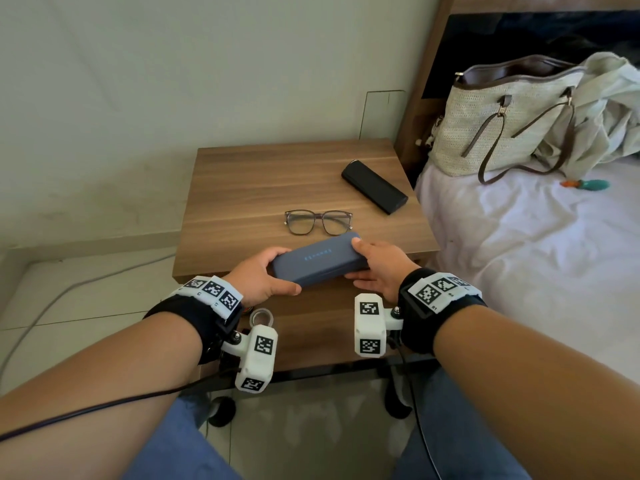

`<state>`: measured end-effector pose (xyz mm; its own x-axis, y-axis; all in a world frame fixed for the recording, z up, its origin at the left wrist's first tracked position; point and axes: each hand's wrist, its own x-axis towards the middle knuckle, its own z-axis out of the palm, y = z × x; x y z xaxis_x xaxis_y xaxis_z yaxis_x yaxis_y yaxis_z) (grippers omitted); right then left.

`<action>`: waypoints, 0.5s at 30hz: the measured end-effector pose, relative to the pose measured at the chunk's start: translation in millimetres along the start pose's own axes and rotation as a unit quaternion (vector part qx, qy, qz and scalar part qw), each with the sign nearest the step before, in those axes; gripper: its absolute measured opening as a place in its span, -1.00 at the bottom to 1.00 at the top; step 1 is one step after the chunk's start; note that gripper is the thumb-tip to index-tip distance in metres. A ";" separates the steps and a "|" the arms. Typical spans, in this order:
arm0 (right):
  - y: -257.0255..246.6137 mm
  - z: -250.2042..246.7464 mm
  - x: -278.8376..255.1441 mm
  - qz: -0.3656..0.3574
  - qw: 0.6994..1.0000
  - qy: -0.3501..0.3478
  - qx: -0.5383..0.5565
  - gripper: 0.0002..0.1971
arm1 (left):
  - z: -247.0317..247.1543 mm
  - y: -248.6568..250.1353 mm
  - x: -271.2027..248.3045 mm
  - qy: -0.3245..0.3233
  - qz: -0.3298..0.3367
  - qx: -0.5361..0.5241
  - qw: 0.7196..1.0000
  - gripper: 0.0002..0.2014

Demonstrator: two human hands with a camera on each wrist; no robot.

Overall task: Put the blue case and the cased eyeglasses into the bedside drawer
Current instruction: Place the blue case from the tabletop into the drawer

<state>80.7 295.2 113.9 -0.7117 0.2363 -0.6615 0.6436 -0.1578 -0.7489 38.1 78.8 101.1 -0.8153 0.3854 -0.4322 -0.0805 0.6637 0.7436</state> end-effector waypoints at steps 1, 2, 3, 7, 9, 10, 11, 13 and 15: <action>3.5 -2.2 0.1 0.002 1.000 -0.001 -0.004 -0.59 | 3.3 -1.1 -1.6 -0.007 -0.008 -0.002 1.000 -0.25; 6.9 -4.4 0.1 0.006 1.000 0.000 -0.005 -0.61 | 7.2 -1.9 -3.3 -0.017 -0.016 -0.018 1.000 -0.26; 10.3 -6.6 0.2 0.010 1.000 0.001 -0.003 -0.63 | 11.5 -3.4 -4.4 -0.028 -0.027 -0.048 0.998 -0.27; 24.3 -14.6 1.0 0.035 0.999 0.014 0.006 -0.72 | 31.1 -6.8 -8.3 -0.041 -0.119 -0.229 0.965 -0.41; 31.5 -18.1 2.0 0.048 0.999 0.023 -0.001 -0.71 | 39.9 -8.1 -8.9 -0.035 -0.163 -0.274 0.947 -0.50; 35.1 -19.6 2.8 0.055 0.998 0.028 -0.002 -0.70 | 44.1 -9.9 -8.3 -0.029 -0.178 -0.290 0.940 -0.54; 38.9 -21.3 4.3 0.065 0.997 0.033 -0.002 -0.69 | 48.2 -12.1 -7.5 -0.021 -0.190 -0.304 0.933 -0.59; 46.1 -23.9 7.1 0.082 0.996 0.035 -0.002 -0.68 | 54.7 -16.2 -5.3 -0.012 -0.207 -0.313 0.927 -0.65; 52.8 -25.1 10.4 0.100 0.994 0.038 0.000 -0.69 | 60.5 -18.7 -1.8 -0.016 -0.218 -0.302 0.928 -0.70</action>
<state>114.3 313.4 68.5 -0.5465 0.2718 -0.7921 0.7700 -0.2087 -0.6029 75.8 104.5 57.1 -0.6132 0.1896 -0.7668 -0.7135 0.2835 0.6407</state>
